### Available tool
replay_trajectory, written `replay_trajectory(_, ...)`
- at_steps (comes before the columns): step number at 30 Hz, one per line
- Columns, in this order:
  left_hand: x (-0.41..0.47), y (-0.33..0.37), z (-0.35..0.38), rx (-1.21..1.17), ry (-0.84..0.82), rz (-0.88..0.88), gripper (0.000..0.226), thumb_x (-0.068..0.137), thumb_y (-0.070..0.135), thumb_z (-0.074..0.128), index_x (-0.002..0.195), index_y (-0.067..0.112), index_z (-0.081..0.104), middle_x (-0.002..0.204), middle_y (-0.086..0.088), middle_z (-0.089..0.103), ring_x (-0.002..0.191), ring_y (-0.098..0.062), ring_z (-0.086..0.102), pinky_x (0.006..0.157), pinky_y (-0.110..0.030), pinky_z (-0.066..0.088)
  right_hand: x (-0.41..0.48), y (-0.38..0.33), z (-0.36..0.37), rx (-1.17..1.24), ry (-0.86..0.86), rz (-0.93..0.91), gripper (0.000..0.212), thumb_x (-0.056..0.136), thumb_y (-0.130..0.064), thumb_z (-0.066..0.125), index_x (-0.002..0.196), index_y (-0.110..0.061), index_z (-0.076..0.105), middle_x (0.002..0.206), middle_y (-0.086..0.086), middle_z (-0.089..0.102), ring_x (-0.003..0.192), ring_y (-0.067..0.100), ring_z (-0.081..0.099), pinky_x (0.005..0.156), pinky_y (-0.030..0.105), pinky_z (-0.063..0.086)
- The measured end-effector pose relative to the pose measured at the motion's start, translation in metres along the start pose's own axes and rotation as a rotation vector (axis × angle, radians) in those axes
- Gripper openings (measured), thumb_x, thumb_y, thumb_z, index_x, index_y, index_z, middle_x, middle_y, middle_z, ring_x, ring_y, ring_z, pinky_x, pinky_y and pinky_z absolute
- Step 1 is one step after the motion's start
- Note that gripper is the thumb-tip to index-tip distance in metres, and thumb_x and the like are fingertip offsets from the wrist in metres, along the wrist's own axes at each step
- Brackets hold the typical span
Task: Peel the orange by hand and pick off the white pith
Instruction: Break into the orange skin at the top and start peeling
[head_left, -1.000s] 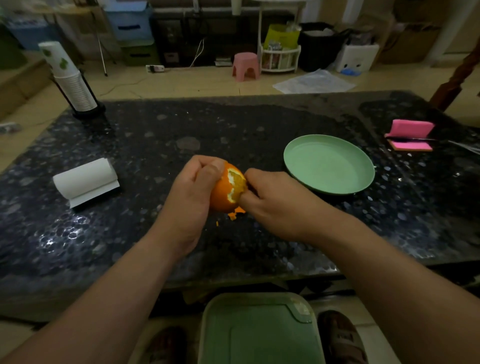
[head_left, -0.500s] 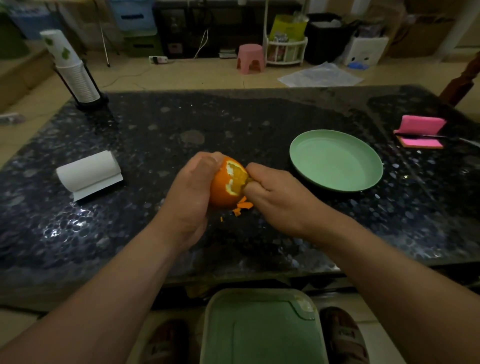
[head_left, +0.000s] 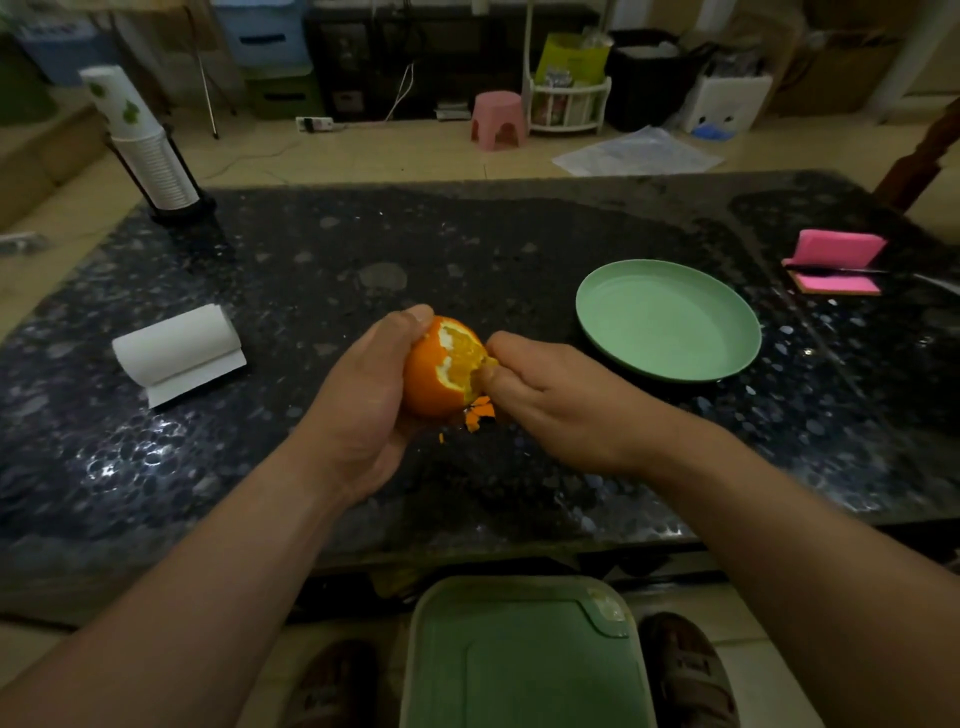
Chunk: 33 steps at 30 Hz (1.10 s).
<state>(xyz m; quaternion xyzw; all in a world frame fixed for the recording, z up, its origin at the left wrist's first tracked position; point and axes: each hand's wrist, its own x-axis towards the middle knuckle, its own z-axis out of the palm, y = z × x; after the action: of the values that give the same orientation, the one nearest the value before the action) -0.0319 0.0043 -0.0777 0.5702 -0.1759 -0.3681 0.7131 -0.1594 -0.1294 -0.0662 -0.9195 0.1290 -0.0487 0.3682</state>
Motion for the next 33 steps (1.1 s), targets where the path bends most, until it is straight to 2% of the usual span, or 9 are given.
replay_trajectory(5, -0.001, -0.005, 0.006, 0.027, 0.029, 0.054, 0.019, 0.106, 0.037, 0.052, 0.103, 0.02, 0.059, 0.09, -0.006, 0.065, 0.069, -0.015, 0.066, 0.054, -0.031, 0.054, 0.003, 0.0, 0.01, 0.011, 0.132, 0.046, 0.024, 0.101, -0.031, 0.049, 0.08, -0.021, 0.048, 0.075, 0.001, 0.061, 0.07, 0.026, 0.059, 0.064, 0.047, 0.048)
replay_trajectory(9, 0.002, -0.005, 0.011, 0.011, 0.076, 0.056, 0.018, 0.106, 0.037, 0.052, 0.099, 0.023, 0.061, 0.083, -0.001, 0.068, 0.065, -0.013, 0.066, 0.06, -0.034, 0.051, 0.007, 0.005, 0.013, 0.107, 0.187, 0.065, 0.024, 0.1, -0.027, 0.054, 0.078, -0.017, 0.051, 0.07, -0.001, 0.06, 0.064, 0.019, 0.056, 0.06, 0.043, 0.047)
replay_trajectory(13, 0.004, -0.002, 0.011, -0.037, 0.078, -0.002, 0.02, 0.106, 0.041, 0.053, 0.103, 0.023, 0.062, 0.082, -0.002, 0.071, 0.066, -0.015, 0.069, 0.058, -0.033, 0.053, 0.01, 0.009, 0.01, 0.181, 0.162, 0.06, 0.022, 0.102, -0.021, 0.053, 0.083, -0.009, 0.056, 0.069, -0.003, 0.054, 0.063, 0.012, 0.047, 0.06, 0.036, 0.039)
replay_trajectory(16, 0.005, -0.001, 0.008, -0.049, 0.059, -0.023, 0.025, 0.105, 0.043, 0.053, 0.105, 0.02, 0.063, 0.085, -0.005, 0.071, 0.07, -0.018, 0.069, 0.058, -0.033, 0.054, 0.01, 0.01, 0.007, 0.23, 0.1, 0.079, 0.023, 0.105, -0.021, 0.05, 0.09, -0.006, 0.058, 0.074, -0.002, 0.057, 0.065, 0.01, 0.05, 0.063, 0.035, 0.042)
replay_trajectory(20, 0.005, -0.007, 0.008, 0.065, 0.032, 0.04, 0.029, 0.104, 0.046, 0.056, 0.113, 0.018, 0.061, 0.09, -0.005, 0.07, 0.073, -0.019, 0.068, 0.057, -0.035, 0.055, 0.008, 0.008, 0.001, 0.12, 0.007, 0.153, 0.021, 0.104, -0.032, 0.052, 0.093, -0.017, 0.062, 0.081, -0.003, 0.066, 0.07, 0.013, 0.058, 0.065, 0.037, 0.048)
replay_trajectory(24, 0.001, -0.007, 0.01, 0.156, -0.013, 0.056, 0.055, 0.089, 0.062, 0.063, 0.119, 0.016, 0.063, 0.098, -0.006, 0.073, 0.081, -0.021, 0.072, 0.058, -0.034, 0.057, 0.006, 0.007, 0.0, 0.043, 0.006, 0.147, 0.019, 0.1, -0.03, 0.054, 0.09, -0.018, 0.065, 0.081, -0.001, 0.068, 0.071, 0.017, 0.063, 0.066, 0.039, 0.051)
replay_trajectory(27, -0.001, -0.006, 0.011, 0.133, -0.011, 0.06, 0.041, 0.097, 0.055, 0.06, 0.111, 0.017, 0.063, 0.094, -0.007, 0.072, 0.078, -0.022, 0.07, 0.058, -0.036, 0.058, 0.004, 0.009, 0.002, 0.082, 0.054, 0.123, 0.02, 0.1, -0.027, 0.055, 0.086, -0.017, 0.064, 0.075, 0.0, 0.067, 0.062, 0.01, 0.057, 0.059, 0.034, 0.046)
replay_trajectory(31, 0.0, -0.008, 0.012, 0.094, 0.011, 0.066, 0.033, 0.101, 0.049, 0.059, 0.106, 0.016, 0.064, 0.088, -0.007, 0.071, 0.074, -0.019, 0.069, 0.057, -0.034, 0.058, 0.005, 0.012, 0.009, 0.152, 0.087, 0.108, 0.023, 0.1, -0.025, 0.055, 0.087, -0.007, 0.062, 0.075, 0.007, 0.064, 0.063, 0.014, 0.054, 0.061, 0.043, 0.046)
replay_trajectory(33, 0.001, -0.009, 0.011, 0.08, 0.028, 0.05, 0.034, 0.102, 0.048, 0.059, 0.109, 0.015, 0.064, 0.089, -0.008, 0.072, 0.074, -0.019, 0.07, 0.054, -0.032, 0.057, 0.006, 0.014, 0.01, 0.214, 0.07, 0.101, 0.026, 0.095, -0.03, 0.053, 0.087, -0.007, 0.062, 0.071, 0.004, 0.063, 0.063, 0.015, 0.054, 0.061, 0.043, 0.045)
